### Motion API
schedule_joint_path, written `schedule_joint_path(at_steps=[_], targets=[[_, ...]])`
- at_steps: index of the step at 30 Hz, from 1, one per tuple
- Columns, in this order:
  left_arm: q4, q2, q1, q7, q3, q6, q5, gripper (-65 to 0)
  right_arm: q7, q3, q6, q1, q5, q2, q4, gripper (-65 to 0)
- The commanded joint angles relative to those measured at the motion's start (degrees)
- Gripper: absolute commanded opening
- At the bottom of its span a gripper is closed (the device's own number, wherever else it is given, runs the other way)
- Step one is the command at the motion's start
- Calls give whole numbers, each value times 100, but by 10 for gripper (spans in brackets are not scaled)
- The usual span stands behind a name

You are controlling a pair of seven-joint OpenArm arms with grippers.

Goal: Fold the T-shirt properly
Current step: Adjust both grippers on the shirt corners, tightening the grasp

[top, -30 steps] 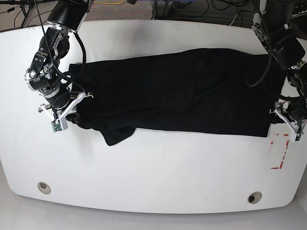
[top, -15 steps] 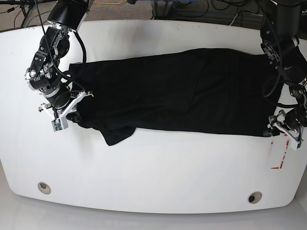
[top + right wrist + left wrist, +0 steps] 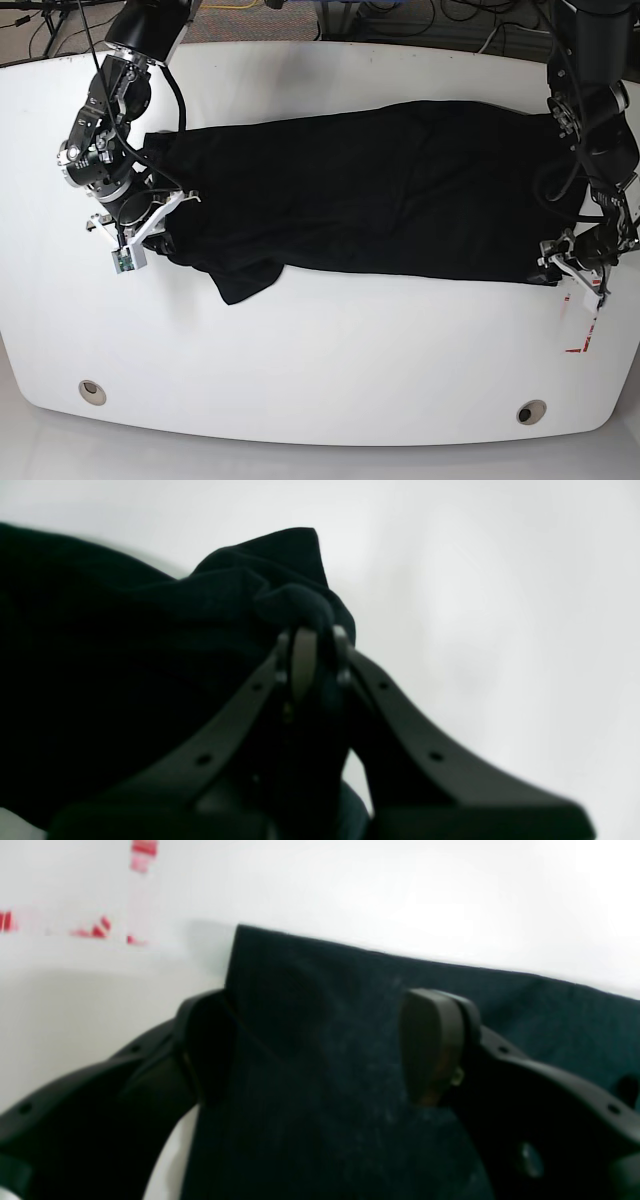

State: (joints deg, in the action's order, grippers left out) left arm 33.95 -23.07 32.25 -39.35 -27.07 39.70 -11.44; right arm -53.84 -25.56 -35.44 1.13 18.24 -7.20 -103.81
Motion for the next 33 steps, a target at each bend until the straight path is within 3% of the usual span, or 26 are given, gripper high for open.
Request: schedule_joint_path(at_steps=[1, 15, 19, 27, 33], targets=[[81, -106, 155, 107, 12, 30, -91, -185, 149, -15, -3, 103, 123, -58, -103, -648], [-455, -133, 164, 124, 48, 30, -91, -186, 158, -42, -3, 94, 123, -58, -103, -648], [-464, -238, 41, 133, 48, -203, -100, -186, 158, -42, -3, 94, 123, -58, -103, -648], [-420, -282, -82, 80, 48, 30, -126, -187, 158, -33, -3, 94, 123, -14, -111, -648], [-288, -308, 41, 19, 39, 30, -126, -246, 158, -33, -3, 94, 88, 65, -111, -648]])
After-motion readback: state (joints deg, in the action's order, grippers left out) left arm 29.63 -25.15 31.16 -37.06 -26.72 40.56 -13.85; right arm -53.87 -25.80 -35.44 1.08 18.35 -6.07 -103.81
